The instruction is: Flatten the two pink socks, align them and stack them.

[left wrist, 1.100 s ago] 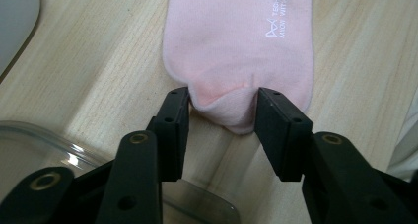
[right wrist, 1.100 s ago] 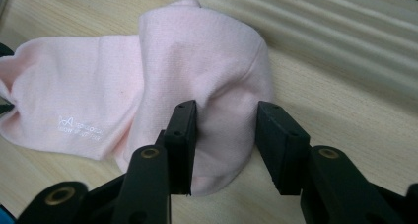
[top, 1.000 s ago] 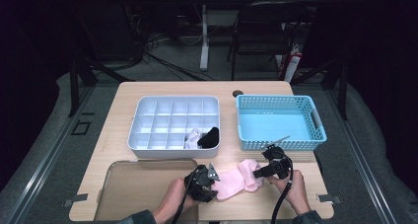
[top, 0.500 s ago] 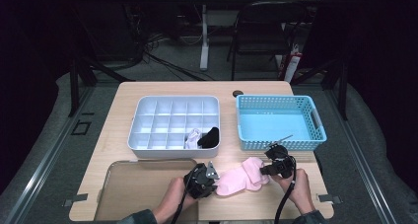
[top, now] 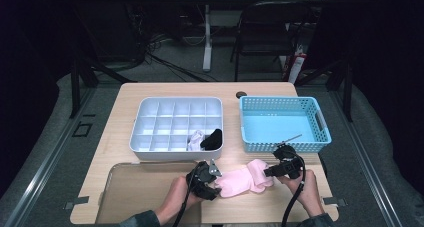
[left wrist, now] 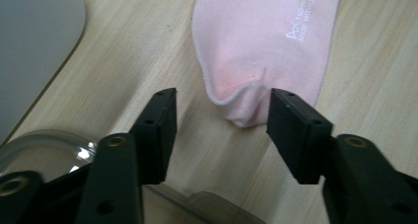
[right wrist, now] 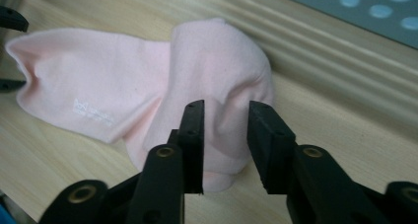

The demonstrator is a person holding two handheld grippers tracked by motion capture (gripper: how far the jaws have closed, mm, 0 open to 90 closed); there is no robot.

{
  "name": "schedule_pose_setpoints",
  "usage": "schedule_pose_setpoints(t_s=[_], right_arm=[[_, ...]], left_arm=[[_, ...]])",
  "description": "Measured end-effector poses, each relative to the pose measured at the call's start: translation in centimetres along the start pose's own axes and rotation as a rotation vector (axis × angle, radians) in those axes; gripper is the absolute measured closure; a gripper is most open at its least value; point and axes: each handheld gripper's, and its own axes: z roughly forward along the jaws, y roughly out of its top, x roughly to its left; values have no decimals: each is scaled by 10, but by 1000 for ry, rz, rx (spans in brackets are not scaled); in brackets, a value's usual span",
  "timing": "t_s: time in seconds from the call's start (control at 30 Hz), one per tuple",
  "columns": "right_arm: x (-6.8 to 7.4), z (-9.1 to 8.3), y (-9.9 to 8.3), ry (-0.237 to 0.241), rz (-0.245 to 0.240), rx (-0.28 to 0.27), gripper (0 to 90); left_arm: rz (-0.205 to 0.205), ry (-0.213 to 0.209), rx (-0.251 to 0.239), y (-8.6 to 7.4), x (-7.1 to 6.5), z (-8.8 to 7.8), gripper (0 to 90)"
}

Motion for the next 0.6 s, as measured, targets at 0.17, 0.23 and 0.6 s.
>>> schedule_pose_setpoints(t_s=[0.17, 0.23, 0.6], right_arm=[[-9, 1, -1, -9, 49, -38, 623], [-11, 6, -1, 2, 66, -48, 636], [-5, 6, 0, -43, 29, 6, 866]], left_arm=[[-17, -11, -22, -1, 4, -5, 278], [-18, -20, -28, -2, 5, -7, 241], [-32, -26, -29, -5, 10, -9, 240]])
